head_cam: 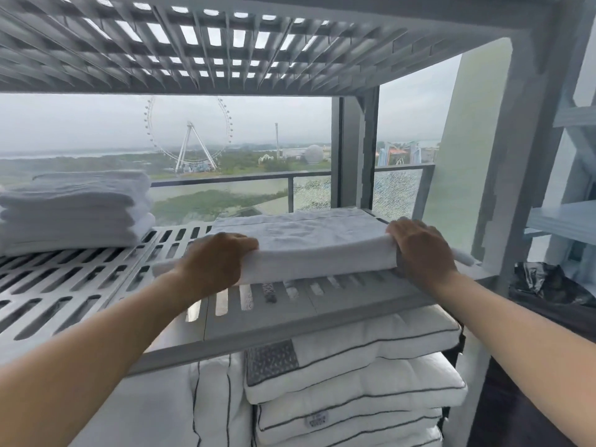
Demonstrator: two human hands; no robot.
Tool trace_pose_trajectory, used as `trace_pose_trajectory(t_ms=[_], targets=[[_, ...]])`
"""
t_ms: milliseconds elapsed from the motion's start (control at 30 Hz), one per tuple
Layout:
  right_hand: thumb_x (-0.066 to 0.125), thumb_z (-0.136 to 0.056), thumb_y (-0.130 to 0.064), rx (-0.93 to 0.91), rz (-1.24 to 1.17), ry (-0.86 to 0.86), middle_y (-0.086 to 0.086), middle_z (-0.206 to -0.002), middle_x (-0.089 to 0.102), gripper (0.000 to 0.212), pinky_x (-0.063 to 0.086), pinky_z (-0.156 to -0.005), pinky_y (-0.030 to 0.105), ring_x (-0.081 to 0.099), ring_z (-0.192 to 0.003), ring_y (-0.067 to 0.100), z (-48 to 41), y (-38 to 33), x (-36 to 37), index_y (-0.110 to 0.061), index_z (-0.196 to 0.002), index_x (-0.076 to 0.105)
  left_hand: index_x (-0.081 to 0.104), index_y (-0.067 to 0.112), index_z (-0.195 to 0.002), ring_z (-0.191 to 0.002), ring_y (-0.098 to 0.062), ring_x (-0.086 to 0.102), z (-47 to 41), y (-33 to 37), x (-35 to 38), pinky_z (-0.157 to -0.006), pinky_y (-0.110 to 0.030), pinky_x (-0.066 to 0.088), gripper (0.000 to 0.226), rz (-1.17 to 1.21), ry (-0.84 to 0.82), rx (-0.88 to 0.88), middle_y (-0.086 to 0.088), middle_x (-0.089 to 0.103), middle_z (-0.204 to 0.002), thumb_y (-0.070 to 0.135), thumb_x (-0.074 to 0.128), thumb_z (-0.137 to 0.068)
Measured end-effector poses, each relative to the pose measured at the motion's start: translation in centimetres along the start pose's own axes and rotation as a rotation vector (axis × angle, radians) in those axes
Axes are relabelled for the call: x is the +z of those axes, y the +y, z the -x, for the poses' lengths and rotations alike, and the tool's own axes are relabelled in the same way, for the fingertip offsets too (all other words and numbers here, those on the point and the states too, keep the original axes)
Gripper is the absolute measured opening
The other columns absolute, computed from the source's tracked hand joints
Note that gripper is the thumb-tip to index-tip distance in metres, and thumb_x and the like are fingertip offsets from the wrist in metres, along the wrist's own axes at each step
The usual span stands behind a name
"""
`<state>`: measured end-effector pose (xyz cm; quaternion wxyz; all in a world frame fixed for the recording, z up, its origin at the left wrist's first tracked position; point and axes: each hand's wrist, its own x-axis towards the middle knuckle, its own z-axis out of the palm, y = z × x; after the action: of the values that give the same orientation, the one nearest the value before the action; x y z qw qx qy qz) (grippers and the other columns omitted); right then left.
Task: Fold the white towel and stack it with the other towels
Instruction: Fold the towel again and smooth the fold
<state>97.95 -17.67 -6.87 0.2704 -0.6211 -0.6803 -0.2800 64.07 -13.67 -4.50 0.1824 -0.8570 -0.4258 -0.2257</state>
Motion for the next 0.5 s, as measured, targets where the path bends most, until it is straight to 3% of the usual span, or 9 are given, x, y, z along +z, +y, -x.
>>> trace_pose_trajectory(t_ms=[167, 367, 500], targets=[[0.043, -0.084, 0.003, -0.031, 0.064, 0.018, 0.012, -0.092, 0.057, 0.02, 0.037, -0.073, 0.039, 0.053, -0.089, 0.031, -5.2, 1.4, 2.7, -0.006, -0.099, 0.054, 0.047, 0.029, -0.077, -0.081, -0.032, 0.064, -5.7, -3.5, 2.0, -0.06, -0.029, 0.036, 0.026, -0.054, 0.088, -0.072, -0.004, 0.067, -0.084, 0.003, 0.043, -0.074], [0.039, -0.087, -0.004, -0.13, 0.042, -0.168, 0.009, -0.101, 0.06, 0.021, 0.028, -0.068, 0.029, 0.052, -0.095, 0.027, -10.5, 2.8, 8.0, -0.01, -0.102, 0.052, 0.053, 0.028, -0.103, -0.093, -0.029, 0.063, -10.0, -7.5, 7.6, -0.072, -0.035, 0.051, 0.04, -0.137, -0.118, -0.153, -0.005, 0.065, -0.102, 0.002, 0.038, -0.076], [0.042, -0.089, -0.01, -0.05, -0.021, -0.402, 0.002, -0.121, 0.057, 0.029, 0.037, -0.086, 0.033, 0.049, -0.115, 0.022, -11.8, 3.7, 11.4, -0.019, -0.117, 0.049, 0.05, 0.029, -0.111, -0.096, -0.023, 0.06, -10.8, -8.2, 10.3, -0.071, -0.032, 0.042, 0.041, -0.131, -0.192, -0.156, 0.002, 0.062, -0.113, 0.004, 0.038, -0.08]])
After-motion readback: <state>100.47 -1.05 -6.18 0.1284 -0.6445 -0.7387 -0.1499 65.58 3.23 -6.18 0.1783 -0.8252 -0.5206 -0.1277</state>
